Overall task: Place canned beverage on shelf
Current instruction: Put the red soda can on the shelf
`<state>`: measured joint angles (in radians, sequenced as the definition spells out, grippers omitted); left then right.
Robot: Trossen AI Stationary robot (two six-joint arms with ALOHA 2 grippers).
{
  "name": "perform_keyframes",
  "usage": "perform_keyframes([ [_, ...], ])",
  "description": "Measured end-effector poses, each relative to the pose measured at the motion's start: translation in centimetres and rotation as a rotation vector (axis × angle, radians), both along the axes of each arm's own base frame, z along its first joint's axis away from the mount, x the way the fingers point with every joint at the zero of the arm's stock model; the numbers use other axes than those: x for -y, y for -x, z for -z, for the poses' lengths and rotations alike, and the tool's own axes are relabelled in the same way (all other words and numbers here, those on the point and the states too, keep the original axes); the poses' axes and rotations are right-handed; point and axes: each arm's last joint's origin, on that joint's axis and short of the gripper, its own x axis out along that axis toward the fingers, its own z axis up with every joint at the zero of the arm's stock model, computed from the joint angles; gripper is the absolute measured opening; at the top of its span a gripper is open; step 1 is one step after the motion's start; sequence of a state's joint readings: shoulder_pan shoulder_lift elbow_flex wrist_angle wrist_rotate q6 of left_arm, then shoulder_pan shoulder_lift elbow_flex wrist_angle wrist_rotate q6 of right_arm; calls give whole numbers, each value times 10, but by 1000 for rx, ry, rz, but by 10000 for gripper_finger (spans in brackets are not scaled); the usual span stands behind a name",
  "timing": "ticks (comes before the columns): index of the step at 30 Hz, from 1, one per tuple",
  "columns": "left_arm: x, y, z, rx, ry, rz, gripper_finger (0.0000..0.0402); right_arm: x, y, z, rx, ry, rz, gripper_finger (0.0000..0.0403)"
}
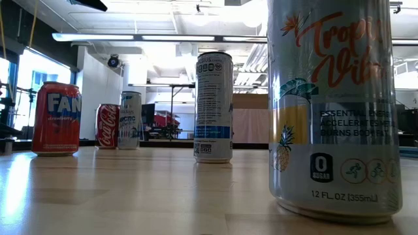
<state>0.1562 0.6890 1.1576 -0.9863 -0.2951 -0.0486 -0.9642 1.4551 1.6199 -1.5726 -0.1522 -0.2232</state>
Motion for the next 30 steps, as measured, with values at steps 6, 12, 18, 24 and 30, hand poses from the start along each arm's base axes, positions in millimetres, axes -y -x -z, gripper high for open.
perform_keyframes([
  [6,0,0,0,0,0,0,335,-2,-1,-1,19,-20,58,398],
  [12,0,0,0,0,0,0,335,-8,3,-7,41,-18,137,399],
  [18,0,0,0,0,0,0,335,-25,5,-17,85,-14,223,399],
  [24,0,0,0,0,0,0,335,-52,-2,-28,128,-31,368,399],
  [30,0,0,0,0,0,0,335,-82,-13,-34,120,27,540,399],
])
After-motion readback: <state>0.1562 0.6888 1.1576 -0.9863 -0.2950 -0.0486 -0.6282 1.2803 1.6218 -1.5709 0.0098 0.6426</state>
